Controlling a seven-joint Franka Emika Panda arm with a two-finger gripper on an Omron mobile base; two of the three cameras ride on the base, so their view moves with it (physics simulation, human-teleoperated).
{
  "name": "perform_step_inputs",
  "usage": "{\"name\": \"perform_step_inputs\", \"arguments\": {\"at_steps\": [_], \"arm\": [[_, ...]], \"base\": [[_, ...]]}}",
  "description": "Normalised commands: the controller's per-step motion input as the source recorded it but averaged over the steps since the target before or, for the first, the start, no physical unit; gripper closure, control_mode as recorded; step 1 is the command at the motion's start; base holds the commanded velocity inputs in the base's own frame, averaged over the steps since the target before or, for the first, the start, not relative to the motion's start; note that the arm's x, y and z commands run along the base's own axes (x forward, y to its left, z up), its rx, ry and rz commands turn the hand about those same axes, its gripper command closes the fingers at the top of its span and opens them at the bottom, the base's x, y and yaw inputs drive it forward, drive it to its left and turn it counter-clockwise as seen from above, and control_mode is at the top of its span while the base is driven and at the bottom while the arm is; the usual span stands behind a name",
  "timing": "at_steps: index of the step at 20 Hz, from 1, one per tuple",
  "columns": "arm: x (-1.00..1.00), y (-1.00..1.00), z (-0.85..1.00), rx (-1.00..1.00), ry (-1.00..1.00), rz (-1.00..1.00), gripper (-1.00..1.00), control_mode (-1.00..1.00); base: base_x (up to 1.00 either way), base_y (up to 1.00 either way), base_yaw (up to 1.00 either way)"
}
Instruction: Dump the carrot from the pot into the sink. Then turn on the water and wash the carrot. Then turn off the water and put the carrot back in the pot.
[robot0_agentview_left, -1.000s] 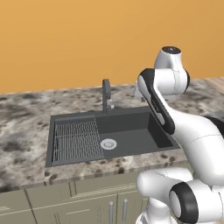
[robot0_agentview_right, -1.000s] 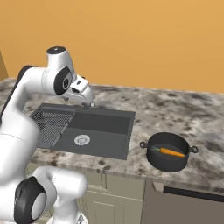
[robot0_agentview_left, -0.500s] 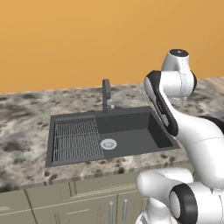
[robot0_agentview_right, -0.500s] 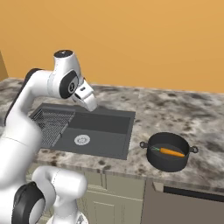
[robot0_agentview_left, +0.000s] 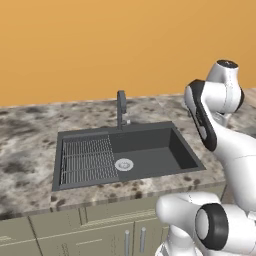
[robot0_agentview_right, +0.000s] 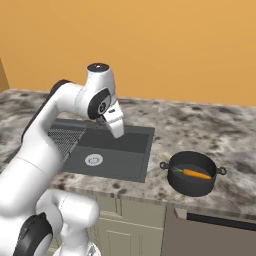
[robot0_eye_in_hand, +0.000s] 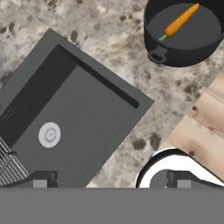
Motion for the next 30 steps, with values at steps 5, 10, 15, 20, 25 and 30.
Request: {"name": "perform_step_inputs", "arguments": {"at_steps": [5, 10, 15, 20, 25, 30], "arm": [[-0.09, -0.38, -0.28, 0.02, 0.06, -0.19, -1.0, -1.0], [-0.06, -0.41, -0.29, 0.01, 0.07, -0.19, -1.0, -1.0], [-0.05, -0.52, -0.25, 0.06, 0.06, -0.19, -1.0, -1.0], [-0.05, -0.59, -0.25, 0.1, 0.06, -0.2, -1.0, -1.0], [-0.06, -0.56, -0.26, 0.09, 0.07, -0.2, -1.0, -1.0], [-0.04, -0.54, -0.25, 0.08, 0.08, -0.21, -1.0, -1.0]], "base": [[0.0, 0.0, 0.0], [0.0, 0.0, 0.0], [0.0, 0.0, 0.0], [0.0, 0.0, 0.0], [0.0, 0.0, 0.0], [0.0, 0.0, 0.0]]}}
